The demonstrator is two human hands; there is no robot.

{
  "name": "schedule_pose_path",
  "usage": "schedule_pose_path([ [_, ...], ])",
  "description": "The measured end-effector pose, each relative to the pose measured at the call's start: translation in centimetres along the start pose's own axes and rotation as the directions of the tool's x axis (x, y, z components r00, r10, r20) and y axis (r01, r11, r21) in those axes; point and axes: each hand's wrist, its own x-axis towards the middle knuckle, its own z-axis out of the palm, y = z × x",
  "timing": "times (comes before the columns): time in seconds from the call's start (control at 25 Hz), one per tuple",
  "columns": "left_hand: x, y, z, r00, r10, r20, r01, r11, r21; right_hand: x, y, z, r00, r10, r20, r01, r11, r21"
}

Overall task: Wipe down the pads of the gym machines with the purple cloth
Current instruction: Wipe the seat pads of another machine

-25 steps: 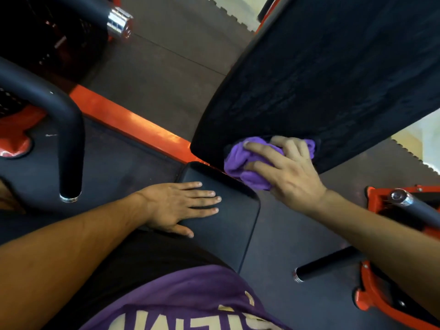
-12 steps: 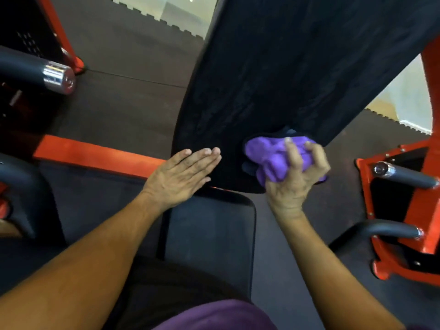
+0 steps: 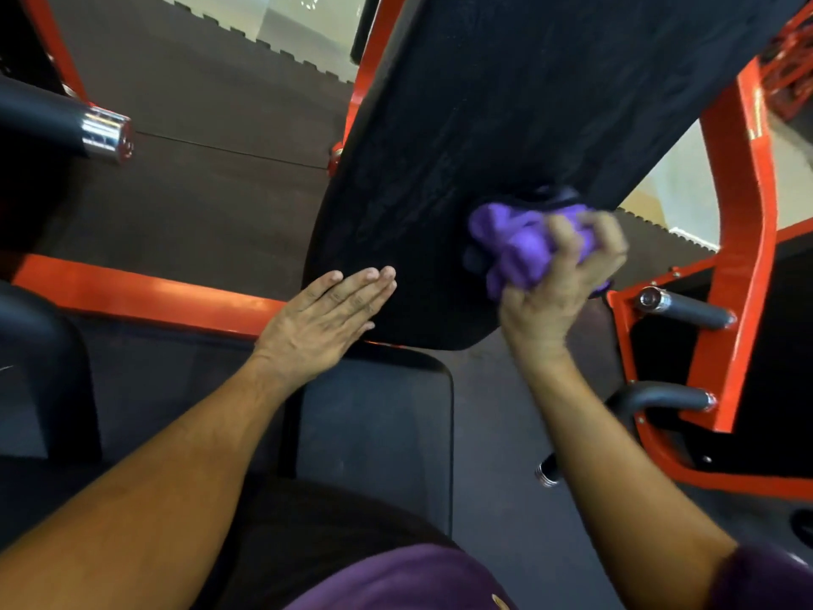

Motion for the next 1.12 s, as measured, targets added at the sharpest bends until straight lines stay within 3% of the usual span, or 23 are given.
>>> schedule_pose_path([
  [0.08,-0.1,-0.1,-0.6,1.0,0.006,0.007,-0.006,0.997,-0.071,-5.0,-0.6,0.7,0.962,-0.184,0.202,0.19,0.982,-0.01],
  [0.16,-0.4,-0.3,-1.4,1.0,0.01,0.014,-0.009,0.996,-0.086,-6.7,1.0,-0.1,0.918,-0.252,0.306,0.272,0.962,-0.023],
  [0.24,0.1,-1.1,-2.1,0.999,0.004,0.052,0.008,0.972,-0.236,-4.9,1.9,-1.8,0.942,-0.154,0.297,0.161,0.987,0.0],
  [0.28,-0.1,-1.0,-2.2,0.99,0.107,0.088,-0.065,0.92,-0.387,-3.7,1.7,-2.8,0.956,-0.111,0.273,0.113,0.994,0.008],
  [0.36,-1.4,0.4,-2.6,0.874,0.467,0.135,-0.285,0.717,-0.636,-1.1,0.3,-3.9,0.967,-0.183,0.178,0.176,0.983,0.059],
  [0.44,-2.4,1.4,-3.2,0.662,0.703,0.261,-0.242,0.53,-0.813,2.0,-2.5,-2.7,0.933,-0.341,0.113,0.334,0.939,0.079],
  [0.48,-2.9,1.8,-3.2,0.59,0.741,0.321,-0.189,0.513,-0.838,3.3,-4.2,-1.3,0.92,-0.383,0.083,0.38,0.923,0.055],
  [0.52,-3.2,2.1,-3.1,0.559,0.747,0.36,-0.149,0.518,-0.842,4.0,-5.9,0.4,0.931,-0.36,0.055,0.36,0.933,0.024],
  [0.6,-3.6,2.0,-3.2,0.56,0.736,0.379,-0.122,0.526,-0.842,3.7,-9.9,3.9,0.975,-0.221,-0.017,0.222,0.975,0.023],
  [0.64,-3.6,1.8,-3.3,0.566,0.734,0.375,-0.12,0.524,-0.843,2.6,-11.3,5.0,0.972,-0.235,0.004,0.235,0.972,0.032],
  [0.72,-3.7,1.6,-3.5,0.576,0.725,0.377,-0.118,0.531,-0.839,-1.3,-11.9,5.9,0.889,-0.415,0.193,0.416,0.909,0.036],
  [0.8,-3.6,1.8,-3.9,0.561,0.727,0.394,-0.121,0.544,-0.831,-2.8,-9.0,4.2,0.805,-0.498,0.324,0.514,0.857,0.04],
  [0.92,-3.5,1.5,-4.0,0.549,0.727,0.413,-0.096,0.545,-0.833,0.8,-5.7,1.3,0.883,-0.402,0.243,0.417,0.909,-0.014],
  [1.04,-3.5,1.4,-3.6,0.554,0.725,0.409,-0.088,0.54,-0.837,4.5,-8.6,2.7,0.972,-0.223,0.071,0.222,0.975,0.013],
  [1.12,-3.6,1.8,-3.8,0.546,0.723,0.422,-0.083,0.549,-0.832,2.5,-11.6,4.7,0.941,-0.319,0.112,0.317,0.948,0.037],
])
